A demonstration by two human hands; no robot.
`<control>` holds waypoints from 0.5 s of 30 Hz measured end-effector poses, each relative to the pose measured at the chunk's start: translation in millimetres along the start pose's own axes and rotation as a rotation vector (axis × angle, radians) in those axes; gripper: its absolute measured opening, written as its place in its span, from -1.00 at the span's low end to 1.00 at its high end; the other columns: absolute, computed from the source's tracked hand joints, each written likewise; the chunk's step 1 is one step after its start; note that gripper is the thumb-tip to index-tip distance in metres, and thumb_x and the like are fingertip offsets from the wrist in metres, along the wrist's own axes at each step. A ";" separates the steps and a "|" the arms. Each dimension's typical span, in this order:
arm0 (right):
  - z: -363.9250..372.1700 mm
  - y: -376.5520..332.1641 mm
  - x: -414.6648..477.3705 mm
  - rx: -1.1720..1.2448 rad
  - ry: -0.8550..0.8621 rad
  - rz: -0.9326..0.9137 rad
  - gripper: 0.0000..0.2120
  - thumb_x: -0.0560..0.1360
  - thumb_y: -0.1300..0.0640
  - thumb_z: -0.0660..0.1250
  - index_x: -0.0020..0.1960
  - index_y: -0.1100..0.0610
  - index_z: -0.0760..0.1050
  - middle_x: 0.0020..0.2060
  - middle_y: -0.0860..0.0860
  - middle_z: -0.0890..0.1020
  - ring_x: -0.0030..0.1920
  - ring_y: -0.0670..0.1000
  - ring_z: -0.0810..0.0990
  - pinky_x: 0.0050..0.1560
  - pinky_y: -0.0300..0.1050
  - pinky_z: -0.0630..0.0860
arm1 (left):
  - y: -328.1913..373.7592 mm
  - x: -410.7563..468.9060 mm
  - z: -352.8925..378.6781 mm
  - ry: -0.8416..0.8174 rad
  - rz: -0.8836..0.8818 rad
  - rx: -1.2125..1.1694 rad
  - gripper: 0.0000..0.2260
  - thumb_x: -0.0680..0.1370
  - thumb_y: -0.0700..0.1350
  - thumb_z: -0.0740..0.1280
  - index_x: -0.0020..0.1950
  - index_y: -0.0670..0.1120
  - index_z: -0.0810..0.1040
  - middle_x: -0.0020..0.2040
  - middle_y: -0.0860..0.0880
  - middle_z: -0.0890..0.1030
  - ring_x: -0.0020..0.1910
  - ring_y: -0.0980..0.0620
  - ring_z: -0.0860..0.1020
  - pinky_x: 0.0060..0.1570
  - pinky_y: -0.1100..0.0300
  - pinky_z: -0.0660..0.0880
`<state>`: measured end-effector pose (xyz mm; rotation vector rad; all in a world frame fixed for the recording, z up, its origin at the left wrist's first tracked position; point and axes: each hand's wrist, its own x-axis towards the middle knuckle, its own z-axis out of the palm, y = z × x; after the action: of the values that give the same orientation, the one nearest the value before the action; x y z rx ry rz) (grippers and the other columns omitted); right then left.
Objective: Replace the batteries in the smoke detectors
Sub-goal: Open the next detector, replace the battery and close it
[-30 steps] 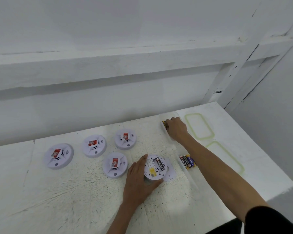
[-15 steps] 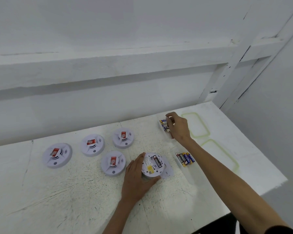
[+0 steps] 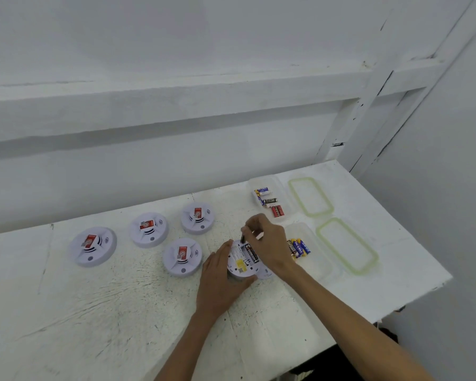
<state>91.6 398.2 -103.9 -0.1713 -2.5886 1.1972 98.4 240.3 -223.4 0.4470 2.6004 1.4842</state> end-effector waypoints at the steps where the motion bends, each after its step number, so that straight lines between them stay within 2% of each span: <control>1: 1.7 1.6 -6.4 -0.038 -0.009 -0.003 -0.89 0.56 -0.02 0.37 0.00 -0.02 0.48 -0.22 -0.16 0.66 -0.22 -0.18 0.63 -0.15 -0.19 0.60 | -11.3 3.2 6.8 -0.031 -0.037 -0.020 -0.26 0.38 0.60 0.19 0.53 0.44 0.14 0.46 -0.13 0.42 0.45 -0.15 0.39 0.46 -0.23 0.29; 2: 3.0 3.6 -11.9 -0.079 -0.015 -0.010 -0.88 0.55 -0.03 0.37 0.00 -0.01 0.47 -0.20 -0.15 0.66 -0.20 -0.15 0.62 -0.14 -0.14 0.60 | -22.1 5.5 13.7 -0.023 -0.062 -0.037 -0.26 0.38 0.62 0.13 0.52 0.43 0.17 0.43 -0.22 0.44 0.43 -0.28 0.41 0.46 -0.27 0.25; 3: 3.8 5.4 -17.2 -0.124 -0.020 -0.019 -0.87 0.56 -0.03 0.35 0.00 -0.01 0.47 -0.19 -0.12 0.65 -0.18 -0.11 0.62 -0.13 -0.09 0.59 | -21.3 4.2 13.3 -0.032 -0.067 -0.040 -0.19 0.38 0.64 0.09 0.55 0.30 0.24 0.40 -0.22 0.45 0.41 -0.31 0.42 0.45 -0.25 0.24; 5: 4.0 8.4 -26.6 -0.191 -0.021 -0.019 -0.87 0.57 -0.04 0.32 0.02 -0.01 0.46 -0.17 -0.09 0.63 -0.16 -0.06 0.59 -0.13 -0.04 0.56 | -1.0 -1.1 0.7 -0.020 -0.004 0.039 -0.05 0.39 0.61 0.14 0.55 -0.03 0.35 0.42 -0.02 0.41 0.40 -0.11 0.44 0.45 -0.12 0.29; 6: 3.3 9.5 -30.6 -0.200 -0.015 -0.012 -0.87 0.57 -0.04 0.31 0.02 -0.01 0.45 -0.17 -0.09 0.62 -0.16 -0.06 0.58 -0.14 -0.04 0.56 | 6.4 -3.5 -5.2 0.001 0.035 0.061 -0.05 0.41 0.58 0.19 0.54 -0.10 0.36 0.44 0.03 0.41 0.41 -0.02 0.44 0.46 -0.09 0.32; 8: 1.3 11.1 -38.9 -0.180 -0.002 -0.001 -0.87 0.56 -0.07 0.32 0.02 -0.03 0.45 -0.17 -0.11 0.61 -0.16 -0.10 0.56 -0.18 -0.09 0.55 | 24.7 -7.3 -17.7 0.027 0.067 0.066 -0.07 0.42 0.53 0.26 0.55 -0.11 0.37 0.49 0.03 0.44 0.45 0.06 0.43 0.47 -0.09 0.35; 11: -2.2 11.7 -52.6 -0.151 0.004 -0.021 -0.86 0.56 -0.09 0.34 0.01 -0.04 0.46 -0.15 -0.14 0.60 -0.15 -0.12 0.53 -0.20 -0.20 0.49 | 30.7 -9.4 -22.5 0.042 0.094 0.073 -0.10 0.43 0.50 0.30 0.54 -0.13 0.39 0.48 -0.01 0.47 0.44 0.04 0.46 0.43 -0.15 0.39; 15: -4.8 17.8 -66.3 -0.147 -0.026 -0.040 -0.84 0.53 -0.06 0.39 -0.02 0.00 0.50 -0.06 -0.11 0.59 -0.04 -0.10 0.53 -0.08 -0.25 0.47 | 34.6 -13.3 -24.9 0.073 0.127 0.078 -0.10 0.44 0.49 0.30 0.55 -0.14 0.35 0.50 -0.01 0.45 0.45 0.03 0.44 0.43 -0.16 0.39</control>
<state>156.1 398.4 -128.1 -0.1341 -2.6901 1.0017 111.9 232.2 -181.6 0.5868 2.7412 1.4661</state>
